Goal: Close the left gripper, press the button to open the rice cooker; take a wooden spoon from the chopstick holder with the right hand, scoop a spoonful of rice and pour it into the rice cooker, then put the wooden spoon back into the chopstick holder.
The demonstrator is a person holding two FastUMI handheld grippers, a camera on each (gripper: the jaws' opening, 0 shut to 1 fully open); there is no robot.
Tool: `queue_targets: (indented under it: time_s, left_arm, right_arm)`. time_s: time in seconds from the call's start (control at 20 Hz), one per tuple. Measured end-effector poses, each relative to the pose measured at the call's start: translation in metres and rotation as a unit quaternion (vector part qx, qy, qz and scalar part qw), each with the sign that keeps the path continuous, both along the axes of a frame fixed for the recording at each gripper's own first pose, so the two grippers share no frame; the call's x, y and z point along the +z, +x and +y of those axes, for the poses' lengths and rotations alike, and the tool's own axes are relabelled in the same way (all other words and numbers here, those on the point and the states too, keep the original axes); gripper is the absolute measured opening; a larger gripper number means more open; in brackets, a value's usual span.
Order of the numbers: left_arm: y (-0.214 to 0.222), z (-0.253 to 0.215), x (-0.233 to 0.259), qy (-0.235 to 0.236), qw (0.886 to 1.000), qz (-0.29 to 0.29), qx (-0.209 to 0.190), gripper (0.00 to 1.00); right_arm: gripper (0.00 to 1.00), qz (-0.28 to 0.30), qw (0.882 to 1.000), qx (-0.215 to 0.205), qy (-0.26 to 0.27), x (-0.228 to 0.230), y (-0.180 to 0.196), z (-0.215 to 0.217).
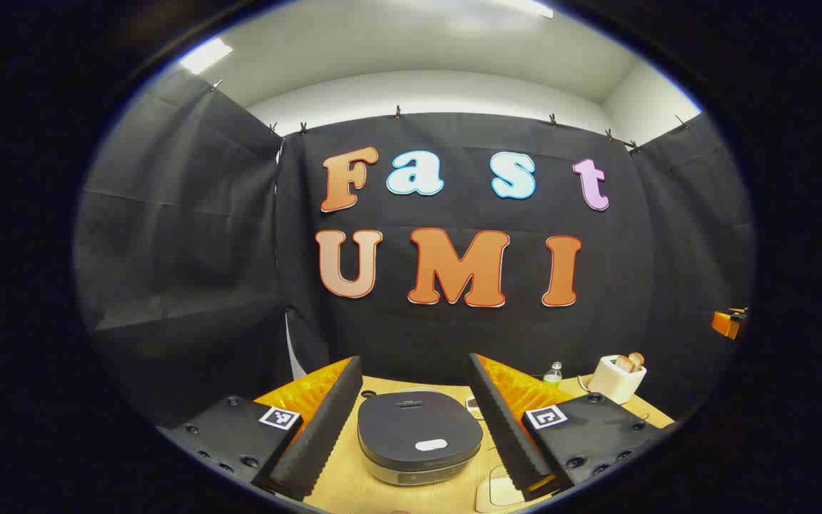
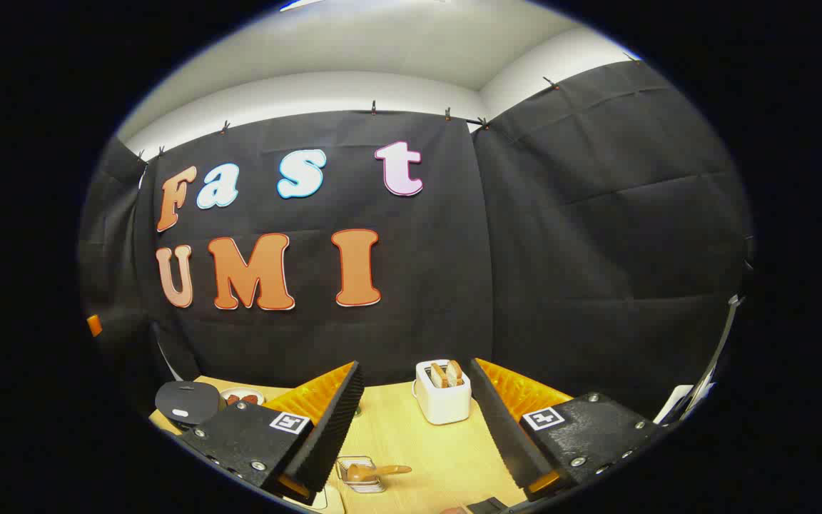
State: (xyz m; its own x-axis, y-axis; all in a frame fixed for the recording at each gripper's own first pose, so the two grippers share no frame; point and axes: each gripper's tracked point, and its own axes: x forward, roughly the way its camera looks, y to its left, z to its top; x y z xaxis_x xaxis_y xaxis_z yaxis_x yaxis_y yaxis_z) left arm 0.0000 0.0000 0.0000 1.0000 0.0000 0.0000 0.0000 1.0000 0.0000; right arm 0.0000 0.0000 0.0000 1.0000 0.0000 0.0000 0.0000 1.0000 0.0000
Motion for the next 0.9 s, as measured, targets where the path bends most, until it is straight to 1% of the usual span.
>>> queue_targets:
  time_s: [0.05, 0.3, 0.35, 0.4, 0.5, 0.55, 0.6, 0.7, 0.9]
  left_arm:
    - [-0.001, -0.001, 0.0, 0.0, 1.0, 0.001, -0.001, 1.0]
    - [0.003, -0.008, 0.002, -0.002, 1.0, 0.004, -0.01, 1.0]
    - [0.004, -0.009, 0.004, 0.0, 1.0, 0.002, -0.01, 1.0]
    - [0.005, -0.009, 0.006, 0.001, 1.0, -0.002, -0.01, 1.0]
    - [0.006, -0.008, 0.011, 0.001, 1.0, -0.006, -0.005, 1.0]
    - [0.005, -0.007, 0.013, 0.001, 1.0, -0.008, -0.001, 1.0]
    - [0.006, -0.008, 0.014, 0.001, 1.0, -0.01, -0.002, 1.0]
    - [0.006, -0.014, 0.015, -0.002, 1.0, -0.008, -0.009, 1.0]
    - [0.007, -0.009, 0.016, -0.005, 1.0, -0.011, -0.01, 1.0]
  right_arm:
    - [0.93, 0.001, 1.0, -0.001, 0.0, 0.0, -0.001, -0.001]
    - [0.93, 0.004, 1.0, -0.002, -0.005, -0.001, -0.003, -0.004]
    - [0.88, 0.002, 1.0, -0.004, -0.008, 0.0, -0.002, -0.004]
    - [0.93, 0.002, 1.0, -0.006, -0.011, 0.0, -0.002, -0.006]
    - [0.93, 0.005, 1.0, -0.005, -0.01, 0.0, -0.002, -0.006]
    - [0.88, 0.005, 1.0, -0.003, -0.007, 0.001, -0.003, -0.005]
    - [0.93, 0.003, 1.0, -0.001, -0.006, 0.002, -0.003, -0.003]
    - [0.93, 0.003, 1.0, 0.0, -0.009, 0.002, -0.003, -0.003]
    - [0.93, 0.002, 1.0, 0.001, -0.014, 0.001, 0.0, -0.001]
